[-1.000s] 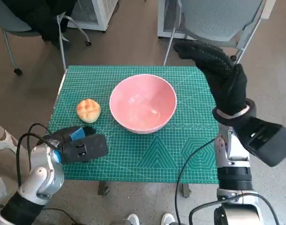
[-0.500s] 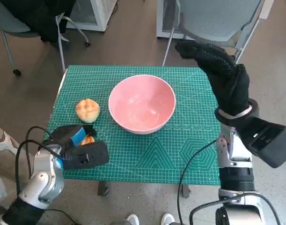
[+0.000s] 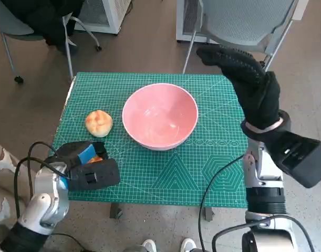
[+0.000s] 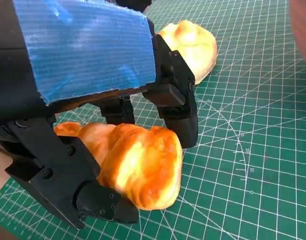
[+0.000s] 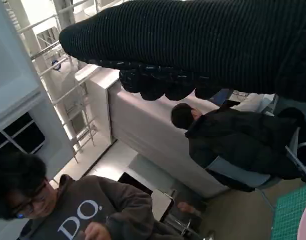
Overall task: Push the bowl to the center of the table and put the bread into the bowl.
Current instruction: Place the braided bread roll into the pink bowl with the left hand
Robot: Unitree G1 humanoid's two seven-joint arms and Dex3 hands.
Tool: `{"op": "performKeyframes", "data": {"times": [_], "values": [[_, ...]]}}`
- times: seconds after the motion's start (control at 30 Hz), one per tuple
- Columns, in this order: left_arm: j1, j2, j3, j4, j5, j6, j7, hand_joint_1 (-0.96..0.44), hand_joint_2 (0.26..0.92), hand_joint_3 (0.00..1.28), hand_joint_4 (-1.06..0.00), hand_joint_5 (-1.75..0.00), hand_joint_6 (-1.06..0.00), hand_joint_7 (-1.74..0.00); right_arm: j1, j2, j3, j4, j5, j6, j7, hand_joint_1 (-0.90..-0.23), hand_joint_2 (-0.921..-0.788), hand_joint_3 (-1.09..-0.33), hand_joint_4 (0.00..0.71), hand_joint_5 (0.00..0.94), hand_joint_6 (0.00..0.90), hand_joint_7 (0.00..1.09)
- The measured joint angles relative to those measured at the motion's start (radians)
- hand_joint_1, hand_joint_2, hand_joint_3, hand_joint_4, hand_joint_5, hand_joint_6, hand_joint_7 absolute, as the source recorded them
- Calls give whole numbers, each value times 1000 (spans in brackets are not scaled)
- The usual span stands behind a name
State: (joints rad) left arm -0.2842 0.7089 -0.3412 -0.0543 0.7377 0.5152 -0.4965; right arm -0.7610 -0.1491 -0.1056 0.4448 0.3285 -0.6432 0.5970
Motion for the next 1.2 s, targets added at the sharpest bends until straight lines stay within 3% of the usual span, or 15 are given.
{"op": "performKeyframes", "data": {"times": [0.63,1.0,1.2], "values": [[34,20,69,-143,0,-15,-51,2,721,422,-706,-1324,-659,-1054,2,1,0,1,-4,-1,-4,-719,-921,-770,139,1,-1,469],[-1,30,159,-312,0,10,-119,2,854,126,-785,-1140,-691,-1034,2,4,0,12,-1,-7,-4,-722,-921,-770,136,0,-1,469],[-77,28,190,-366,0,24,-136,3,875,80,-802,-1059,-684,-1096,2,6,0,23,-1,-13,-3,-722,-921,-772,134,0,-1,467]]}}
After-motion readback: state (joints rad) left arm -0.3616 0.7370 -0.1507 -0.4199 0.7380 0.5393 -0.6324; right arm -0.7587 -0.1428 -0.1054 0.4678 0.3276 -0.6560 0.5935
